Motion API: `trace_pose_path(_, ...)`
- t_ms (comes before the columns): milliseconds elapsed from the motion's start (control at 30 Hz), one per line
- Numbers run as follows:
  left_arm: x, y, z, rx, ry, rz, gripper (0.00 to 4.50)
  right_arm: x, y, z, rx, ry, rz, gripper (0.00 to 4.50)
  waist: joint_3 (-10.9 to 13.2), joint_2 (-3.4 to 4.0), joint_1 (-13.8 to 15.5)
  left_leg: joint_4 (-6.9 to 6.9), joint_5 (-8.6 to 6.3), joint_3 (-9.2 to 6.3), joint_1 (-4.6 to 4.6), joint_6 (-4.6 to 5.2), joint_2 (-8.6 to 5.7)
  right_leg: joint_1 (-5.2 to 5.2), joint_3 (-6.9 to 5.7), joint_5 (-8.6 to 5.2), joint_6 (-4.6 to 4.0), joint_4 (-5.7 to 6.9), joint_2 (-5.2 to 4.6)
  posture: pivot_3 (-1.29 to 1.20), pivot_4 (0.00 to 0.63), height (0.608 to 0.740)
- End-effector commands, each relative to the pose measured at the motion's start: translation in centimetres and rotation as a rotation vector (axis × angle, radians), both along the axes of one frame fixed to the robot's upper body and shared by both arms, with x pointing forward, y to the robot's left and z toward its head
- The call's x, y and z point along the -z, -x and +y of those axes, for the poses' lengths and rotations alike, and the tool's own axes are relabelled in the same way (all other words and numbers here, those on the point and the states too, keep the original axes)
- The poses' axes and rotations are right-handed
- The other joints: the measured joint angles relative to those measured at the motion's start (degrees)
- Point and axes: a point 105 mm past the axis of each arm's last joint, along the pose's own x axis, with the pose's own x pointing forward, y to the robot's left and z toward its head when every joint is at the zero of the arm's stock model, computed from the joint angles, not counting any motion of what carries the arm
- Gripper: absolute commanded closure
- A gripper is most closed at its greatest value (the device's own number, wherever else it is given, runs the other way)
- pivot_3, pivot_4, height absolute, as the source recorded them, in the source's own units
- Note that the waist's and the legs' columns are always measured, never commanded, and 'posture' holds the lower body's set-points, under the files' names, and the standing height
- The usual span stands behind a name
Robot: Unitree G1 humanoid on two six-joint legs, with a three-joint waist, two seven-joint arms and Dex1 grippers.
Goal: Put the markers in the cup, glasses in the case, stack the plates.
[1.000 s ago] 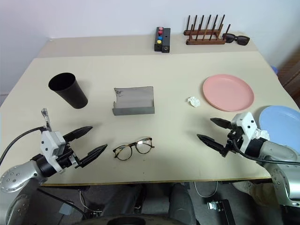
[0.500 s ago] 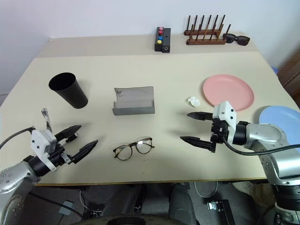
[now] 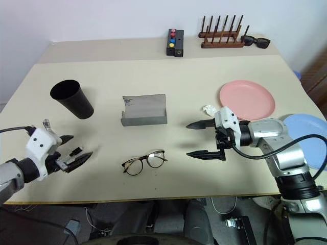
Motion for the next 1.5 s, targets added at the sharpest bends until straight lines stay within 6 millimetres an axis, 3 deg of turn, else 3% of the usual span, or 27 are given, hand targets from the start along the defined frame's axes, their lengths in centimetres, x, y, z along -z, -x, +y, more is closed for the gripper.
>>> trace_pose_path(33, -0.1, 0.5, 1.1, 0.027, -0.057, 0.050, 0.00, -0.3, 0.0, 0.5, -0.058, 0.001, -0.049, 0.03, 0.0, 0.02, 0.1, 0.00, -0.01, -0.01, 0.00, -0.01, 0.00, 0.00, 0.00, 0.00, 0.00, 0.01, 0.00, 0.00, 0.150, 0.740)
trace_pose_path(333, -1.0, -1.2, 3.5, -0.034, -0.089, 0.037, 0.00, 0.1, -1.0, 0.8, -0.061, -0.008, -0.077, 0.03, 0.0, 0.02, 0.1, 0.00, -0.04, -0.03, -0.01, -0.06, 0.00, -0.09, -0.01, 0.01, -0.01, 0.17, -0.01, 0.00, 0.150, 0.740)
trace_pose_path(867, -0.1, -0.3, 6.2, -0.005, -0.153, 0.256, 0.00, -1.3, -1.9, 2.6, -0.067, -0.037, -0.106, 0.03, 0.0, 0.05, -1.4, -0.07, 0.00, -0.01, -0.14, -0.24, 0.02, -0.47, 0.04, 0.01, -0.02, 0.44, 0.01, 0.00, 0.150, 0.740)
trace_pose_path(1000, 1.0, 0.0, 6.4, -0.001, -0.142, 0.294, 0.00, -1.3, -1.9, 2.8, -0.061, -0.041, -0.108, 0.03, 0.1, 0.06, -1.5, -0.09, 0.07, 0.00, -0.14, -0.36, 0.02, -0.49, 0.05, 0.01, -0.02, 0.44, 0.01, 0.00, 0.150, 0.740)
trace_pose_path(1233, 4.8, 1.4, 5.8, 0.010, -0.095, 0.336, 0.00, -1.3, -1.8, 2.5, -0.053, -0.037, -0.109, 0.03, 0.0, 0.16, -1.4, -0.09, 0.09, 0.04, -0.18, -0.40, 0.02, -0.55, 0.08, 0.01, -0.02, 0.47, 0.00, 0.00, 0.150, 0.740)
trace_pose_path(1433, 6.2, 1.4, 6.1, -0.011, -0.098, 0.311, 0.00, -1.6, -1.8, 2.2, -0.046, -0.032, -0.115, 0.03, -0.2, 0.64, -1.2, -0.04, -0.02, 0.03, -0.15, -0.20, -0.01, -0.47, 0.07, 0.01, -0.01, 0.47, -0.03, 0.00, 0.150, 0.740)
trace_pose_path(1500, 6.3, 1.4, 6.2, -0.021, -0.097, 0.298, 0.56, -1.6, -1.8, 2.1, -0.042, -0.031, -0.117, 0.00, -0.3, 0.96, -1.2, -0.04, -0.02, 0.01, -0.13, -0.20, -0.01, -0.45, 0.07, 0.01, -0.01, 0.49, -0.03, 0.00, 0.150, 0.740)
